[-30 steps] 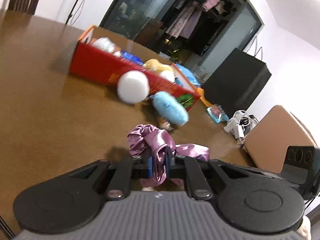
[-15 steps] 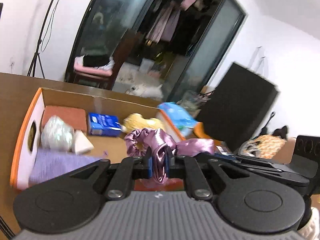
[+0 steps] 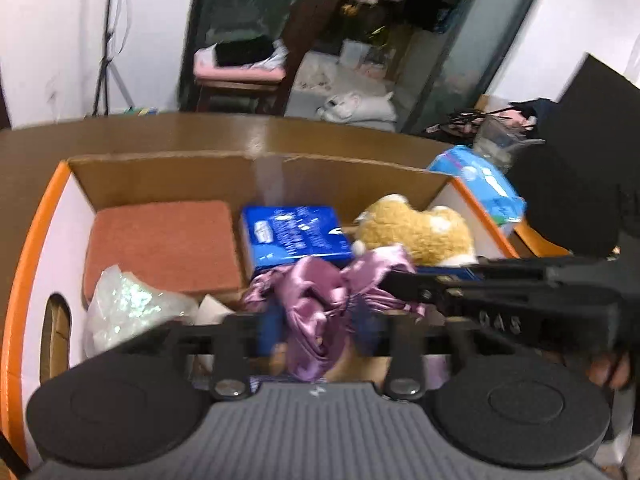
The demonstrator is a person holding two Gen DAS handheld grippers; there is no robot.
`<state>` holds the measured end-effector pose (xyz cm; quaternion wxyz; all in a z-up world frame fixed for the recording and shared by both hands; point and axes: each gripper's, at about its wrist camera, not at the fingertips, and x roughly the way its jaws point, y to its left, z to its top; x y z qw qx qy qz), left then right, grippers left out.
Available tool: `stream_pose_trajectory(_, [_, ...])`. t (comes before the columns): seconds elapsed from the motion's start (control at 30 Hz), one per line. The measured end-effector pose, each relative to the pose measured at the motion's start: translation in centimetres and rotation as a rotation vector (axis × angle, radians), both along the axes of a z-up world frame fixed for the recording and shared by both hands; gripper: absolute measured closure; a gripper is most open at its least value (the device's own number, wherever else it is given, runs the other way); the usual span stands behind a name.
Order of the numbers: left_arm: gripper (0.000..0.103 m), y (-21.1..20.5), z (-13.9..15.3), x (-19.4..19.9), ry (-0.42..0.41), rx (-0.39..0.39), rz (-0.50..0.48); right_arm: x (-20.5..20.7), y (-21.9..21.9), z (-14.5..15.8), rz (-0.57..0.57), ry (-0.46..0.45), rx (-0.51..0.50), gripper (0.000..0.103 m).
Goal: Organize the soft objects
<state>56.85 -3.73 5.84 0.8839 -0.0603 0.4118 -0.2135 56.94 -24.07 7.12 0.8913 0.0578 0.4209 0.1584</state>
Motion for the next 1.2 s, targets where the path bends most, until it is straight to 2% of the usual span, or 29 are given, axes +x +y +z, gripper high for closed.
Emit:
stream_pose_trajectory(0.1, [0.041,-0.5,0.9,-1.2,-0.046,0.026,-0.020,-0.3,-0.2,0.4,-0.005,-0.010,-0.010,0.064])
stream_pose_trajectory(0.2, [0.040,-0.4,2.3,-2.6,-0.089,0.042,-0.028,-1.0,-0.9,1.2,-0.024,-0.022,0.013,0.062])
stream_pose_trajectory(0.33, [0.040,0.5,4.9,-5.3,-0.144,0.050,-0.019,-3.8,-1.9,3.6,-0.023,-0.095,0.014,0.061])
stream_pose_trajectory(0.5, [0.038,1.9,7.3,-10.4,-0.209,0.074,0.028,-9.8,-4.1,8.1,0.005,-0.212,-0.021,0.049])
stream_pose_trajectory(0.57, [0.038,2.4,8.1,-13.4,-0.241,0.065,0.035,-12.8,-5.2,9.2,0.010,-0.256,-0.014,0.048])
stream_pose_trajectory(0.7, [0.036,2.6,8.6,-19.6,-0.349,0.084,0.078,-18.5,-6.5,10.1,0.018,-0.317,-0.012,0.047])
stream_pose_trajectory(0.83, [0.034,2.1,8.2,-25.2,-0.418,0.079,0.093,-24.2,-6.8,10.0,0.030,-0.376,0.025,0.045])
stream_pose_trajectory(1.0, [0.031,1.8,5.7,-32.1,-0.412,0.017,0.121,-30.5,-6.3,7.6,0.051,-0.408,0.044,0.034])
stream_pose_trajectory(1.2, [0.031,0.3,1.7,-36.4,-0.278,-0.032,0.107,-35.9,-6.6,3.4,0.033,-0.328,0.166,0.034])
